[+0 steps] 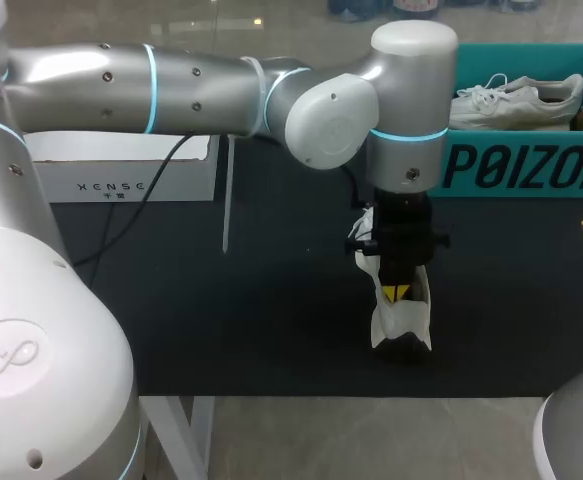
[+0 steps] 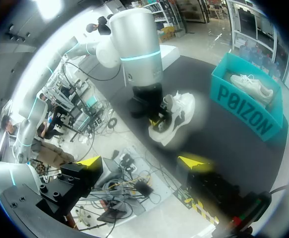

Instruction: Take the shoe out of the shoebox, open the shoe tongue, remove and reinsert the insole, then place the shoe into the shoebox

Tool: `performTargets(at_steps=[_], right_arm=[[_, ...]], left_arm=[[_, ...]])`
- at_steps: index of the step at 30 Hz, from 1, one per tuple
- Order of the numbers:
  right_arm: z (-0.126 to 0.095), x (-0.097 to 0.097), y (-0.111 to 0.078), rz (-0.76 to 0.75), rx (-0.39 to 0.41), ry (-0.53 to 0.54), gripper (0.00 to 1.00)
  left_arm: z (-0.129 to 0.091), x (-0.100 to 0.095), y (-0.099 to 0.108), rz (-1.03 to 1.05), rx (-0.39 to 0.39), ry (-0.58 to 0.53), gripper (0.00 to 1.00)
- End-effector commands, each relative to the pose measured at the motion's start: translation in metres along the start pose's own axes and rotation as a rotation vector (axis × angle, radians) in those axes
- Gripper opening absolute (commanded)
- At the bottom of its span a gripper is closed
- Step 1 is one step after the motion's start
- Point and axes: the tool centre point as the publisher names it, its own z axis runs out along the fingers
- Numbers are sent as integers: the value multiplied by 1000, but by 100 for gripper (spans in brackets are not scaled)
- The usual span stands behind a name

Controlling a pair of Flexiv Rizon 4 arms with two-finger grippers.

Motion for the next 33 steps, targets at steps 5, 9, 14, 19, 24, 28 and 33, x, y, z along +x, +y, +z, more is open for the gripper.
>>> performTargets(at_steps=[5,9,14,19,24,28,33], right_arm=[[0,-1,3,2,6,3,100],[0,-1,3,2,6,3,100],[0,-1,3,2,6,3,100],[0,-1,3,2,6,3,100],[0,-1,3,2,6,3,100],[0,-1,3,2,6,3,100],[0,-1,3,2,6,3,100]], left_arm=[[11,-6,1,2,6,16,0],[15,-7,1,2,11,18,0],[14,-8,0,6,7,17,0],[18,-11,3,20,-14,26,0],[31,-15,9,30,-43,21,0],[47,-20,15,35,-59,0,0],[64,-25,22,27,-87,-13,0]])
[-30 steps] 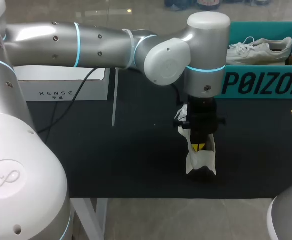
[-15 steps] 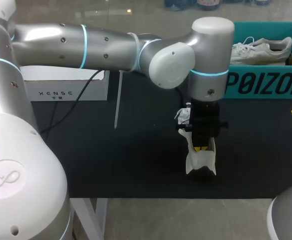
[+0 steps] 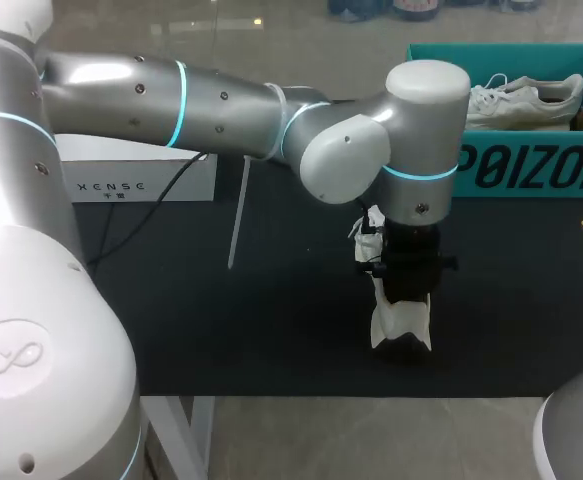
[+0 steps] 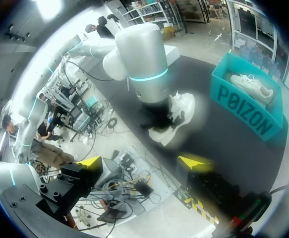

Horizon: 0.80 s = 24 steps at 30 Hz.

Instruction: Take the shoe out of the shoebox, open the shoe tongue, remove and reinsert the insole, then place the shoe into the shoebox

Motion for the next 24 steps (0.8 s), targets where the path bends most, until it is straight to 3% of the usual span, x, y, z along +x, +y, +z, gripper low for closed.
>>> performTargets(at_steps=[1,4,15,24], right_arm=[[0,-1,3,2,6,3,100],[0,-1,3,2,6,3,100],[0,-1,3,2,6,3,100],[0,-1,3,2,6,3,100]], left_arm=[[18,-5,1,-3,-8,-2,0],[14,-3,1,-4,-18,-11,0],[-34,9,2,-30,-128,-80,0],[-20,-1,7,4,-147,-68,0]])
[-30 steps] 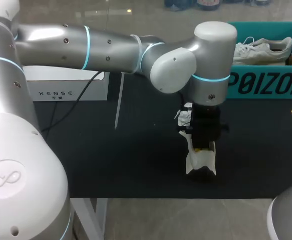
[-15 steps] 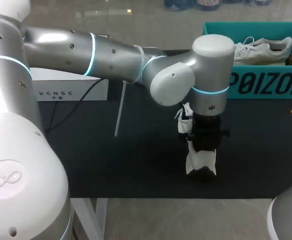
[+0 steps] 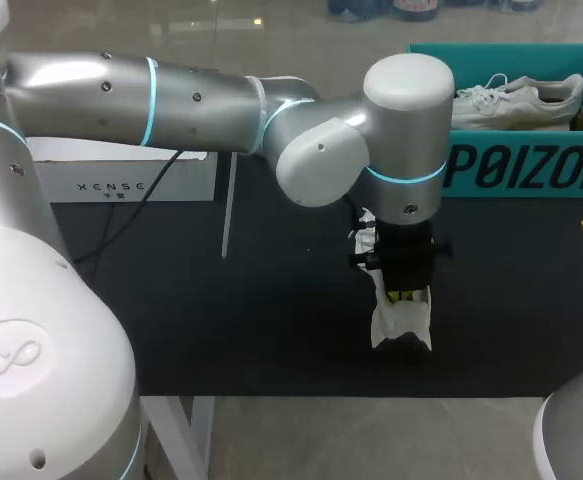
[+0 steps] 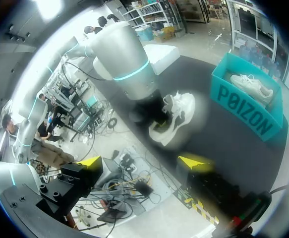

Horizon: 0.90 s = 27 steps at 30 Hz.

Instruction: Take the shoe out of the shoebox, open the shoe tongue, remove and reinsert the insole, then place the shoe into the shoebox

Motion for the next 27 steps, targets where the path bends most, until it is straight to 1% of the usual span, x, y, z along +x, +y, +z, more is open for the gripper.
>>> performTargets(at_steps=[1,5,9,12,18,22,27], right_arm=[[0,-1,3,2,6,3,100],[0,-1,3,2,6,3,100],[0,-1,3,2,6,3,100],[0,-1,3,2,6,3,100],[0,-1,3,2,6,3,100],[0,-1,3,2,6,3,100],[0,-1,3,2,6,3,100]], left_arm=[[14,-8,-3,17,-3,11,0],[29,-11,-6,29,20,23,0],[32,-12,-8,29,15,26,0],[24,-10,-5,17,-18,11,0],[1,-5,8,5,-69,-6,0],[-6,-5,13,5,-92,-9,0],[-17,-4,21,0,-145,-4,0]])
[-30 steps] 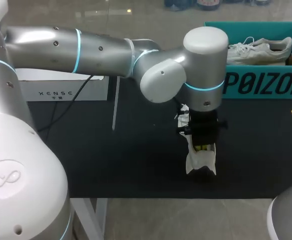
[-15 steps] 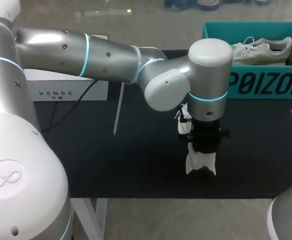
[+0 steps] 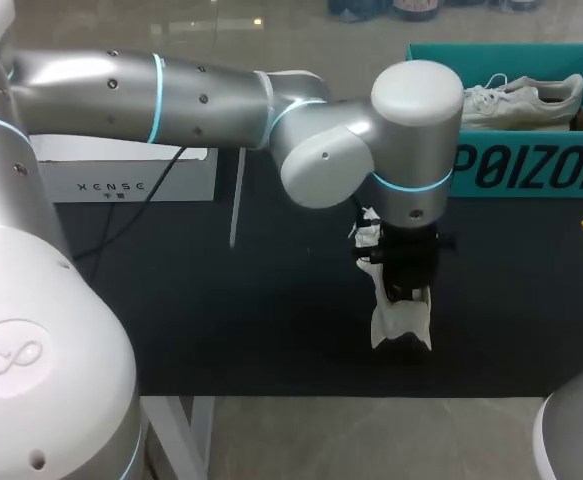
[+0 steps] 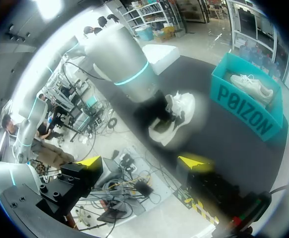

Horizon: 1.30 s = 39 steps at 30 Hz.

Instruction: Take the shoe out of the shoebox, open the shoe tongue, remove and reinsert the insole, then place the shoe into the shoebox

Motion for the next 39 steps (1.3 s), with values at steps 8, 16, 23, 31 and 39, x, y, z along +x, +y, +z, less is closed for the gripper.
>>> performTargets(at_steps=[8,16,23,31,39], right_arm=[[0,-1,3,2,6,3,100],[0,-1,3,2,6,3,100],[0,-1,3,2,6,3,100],[0,-1,3,2,6,3,100],[0,-1,3,2,6,3,100]], left_arm=[[-6,-2,16,-17,-74,19,0],[-5,-10,27,-52,-78,21,37],[3,-8,25,-54,-49,48,100],[13,0,18,-56,-12,57,100],[4,4,20,-66,-17,52,100]])
